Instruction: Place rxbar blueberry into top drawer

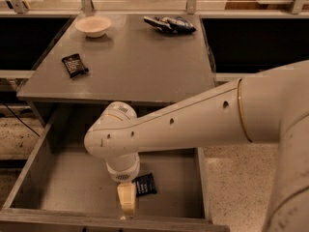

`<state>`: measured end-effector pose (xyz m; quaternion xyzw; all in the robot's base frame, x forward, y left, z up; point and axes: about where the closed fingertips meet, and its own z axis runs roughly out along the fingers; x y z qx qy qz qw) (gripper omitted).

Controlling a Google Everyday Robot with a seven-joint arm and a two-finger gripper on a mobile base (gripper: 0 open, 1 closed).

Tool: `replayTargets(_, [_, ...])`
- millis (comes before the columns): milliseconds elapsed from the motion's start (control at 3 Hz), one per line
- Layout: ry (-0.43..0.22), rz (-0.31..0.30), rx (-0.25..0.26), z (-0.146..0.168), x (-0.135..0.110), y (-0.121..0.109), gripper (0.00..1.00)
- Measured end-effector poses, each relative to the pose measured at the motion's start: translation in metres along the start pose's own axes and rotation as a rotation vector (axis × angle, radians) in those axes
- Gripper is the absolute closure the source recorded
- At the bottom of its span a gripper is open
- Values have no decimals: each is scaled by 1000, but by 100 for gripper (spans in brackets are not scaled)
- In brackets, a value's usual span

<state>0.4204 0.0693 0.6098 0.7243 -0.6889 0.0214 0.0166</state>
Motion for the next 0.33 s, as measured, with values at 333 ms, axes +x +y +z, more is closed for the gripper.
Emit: replayTargets(333, [0,0,0,0,0,0,0])
